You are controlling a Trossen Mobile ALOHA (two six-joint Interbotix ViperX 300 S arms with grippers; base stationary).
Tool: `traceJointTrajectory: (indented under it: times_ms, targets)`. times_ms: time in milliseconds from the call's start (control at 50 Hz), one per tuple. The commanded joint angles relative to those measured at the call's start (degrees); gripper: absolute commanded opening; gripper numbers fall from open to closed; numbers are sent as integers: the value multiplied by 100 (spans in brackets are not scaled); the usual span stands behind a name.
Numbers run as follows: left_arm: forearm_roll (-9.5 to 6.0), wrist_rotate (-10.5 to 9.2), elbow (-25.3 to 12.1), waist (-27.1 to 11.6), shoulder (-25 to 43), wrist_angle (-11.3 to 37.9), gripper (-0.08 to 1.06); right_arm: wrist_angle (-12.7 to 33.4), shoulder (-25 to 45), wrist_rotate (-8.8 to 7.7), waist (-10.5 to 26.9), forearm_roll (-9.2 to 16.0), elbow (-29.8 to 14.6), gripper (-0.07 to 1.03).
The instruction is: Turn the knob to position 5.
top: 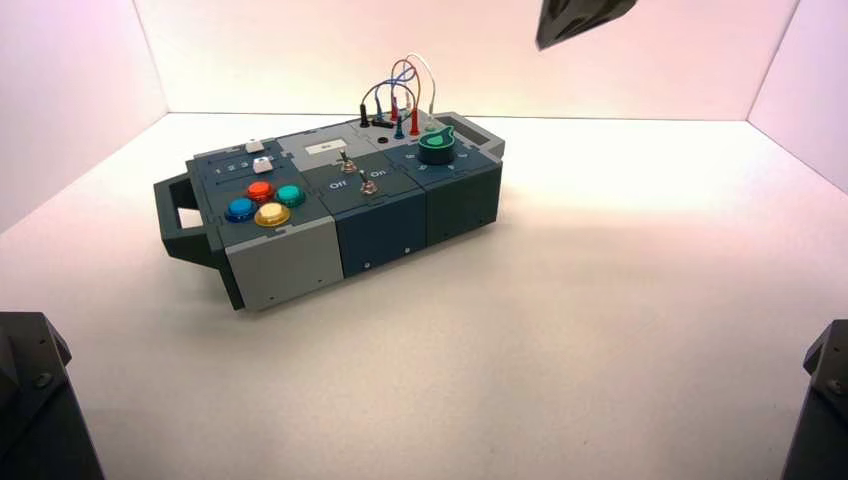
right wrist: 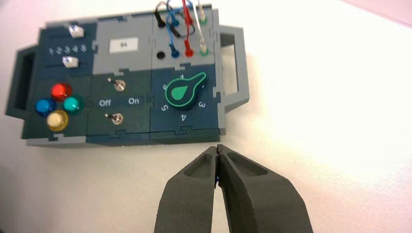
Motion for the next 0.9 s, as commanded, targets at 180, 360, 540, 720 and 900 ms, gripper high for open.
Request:
traceJointTrajectory:
  times_ms: [180,360,540,720,900]
  targets:
    - [-18,-9,-202,-53,747,-18,-3,0,97,0,-9,0,-255,-2]
    - [-26,44,-360,-272,1564,-114,-3,-9,132,0,-35,9,-281,-2]
    - [-26,44,-299,-308,1608,-158,-3,0,527,-9,9,9,-624,-2]
    - [-26,44,-255,-308,1345,-193,-3,114,1125,-9,9,9,-1081,-2]
    - [-18,44,-211,-308,1178,-158,-3,220,1617,-18,9,18,-1459,-2]
